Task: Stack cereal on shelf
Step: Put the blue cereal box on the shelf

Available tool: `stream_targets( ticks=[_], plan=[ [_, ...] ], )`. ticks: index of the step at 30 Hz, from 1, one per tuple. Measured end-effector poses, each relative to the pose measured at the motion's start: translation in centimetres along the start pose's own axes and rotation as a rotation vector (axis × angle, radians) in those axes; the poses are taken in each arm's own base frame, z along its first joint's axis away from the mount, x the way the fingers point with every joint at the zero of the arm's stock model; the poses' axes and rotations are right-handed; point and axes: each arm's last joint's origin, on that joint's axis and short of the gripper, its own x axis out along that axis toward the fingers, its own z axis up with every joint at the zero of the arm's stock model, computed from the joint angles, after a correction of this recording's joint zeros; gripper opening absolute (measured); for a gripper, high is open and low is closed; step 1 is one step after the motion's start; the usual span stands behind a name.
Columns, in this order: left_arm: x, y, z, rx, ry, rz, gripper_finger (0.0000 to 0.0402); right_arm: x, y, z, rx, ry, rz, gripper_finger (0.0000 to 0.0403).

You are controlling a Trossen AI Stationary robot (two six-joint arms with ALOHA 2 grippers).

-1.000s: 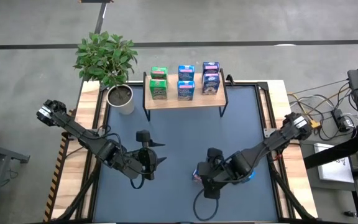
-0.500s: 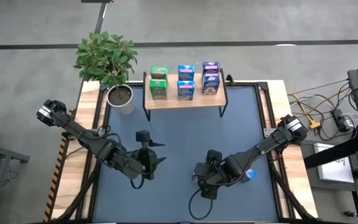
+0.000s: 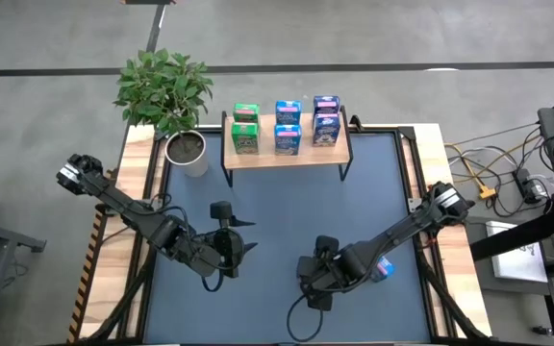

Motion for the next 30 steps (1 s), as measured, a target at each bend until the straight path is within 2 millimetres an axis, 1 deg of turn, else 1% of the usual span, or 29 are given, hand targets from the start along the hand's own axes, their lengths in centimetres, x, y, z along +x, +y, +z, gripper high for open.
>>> stream_targets(
  ticks=[9, 15, 18, 22, 25, 28, 30],
  plan=[
    [0.0, 0.0, 0.0, 0.000, 0.000, 0.000, 0.0231, -0.1, -0.1, 0.2, 0.007, -0.007, 0.004, 0.0170],
    [0.0, 0.0, 0.0, 0.000, 0.000, 0.000, 0.0231, -0.2, -0.2, 0.4, 0.005, -0.010, 0.004, 0.0144],
    [0.0, 0.0, 0.0, 0.000, 0.000, 0.000, 0.0231, -0.7, -0.3, 0.9, -0.009, -0.029, 0.015, 0.0135],
    [-0.2, -0.2, 0.0, 0.019, -0.004, -0.007, 0.0231, -2.3, -0.7, 2.6, -0.039, -0.081, 0.041, 0.0128],
    [-0.4, -0.4, 0.0, 0.032, -0.008, -0.016, 0.0231, -4.4, -1.4, 4.1, -0.092, -0.104, 0.042, 0.0124],
    [-0.6, -0.6, 0.0, 0.040, -0.012, -0.022, 0.0231, -7.0, -2.9, 5.6, -0.146, -0.110, 0.021, 0.0123],
    [-0.7, -0.7, 0.0, 0.041, -0.013, -0.025, 0.0231, -8.7, -4.4, 6.7, -0.180, -0.117, 0.001, 0.0123]
  ],
)
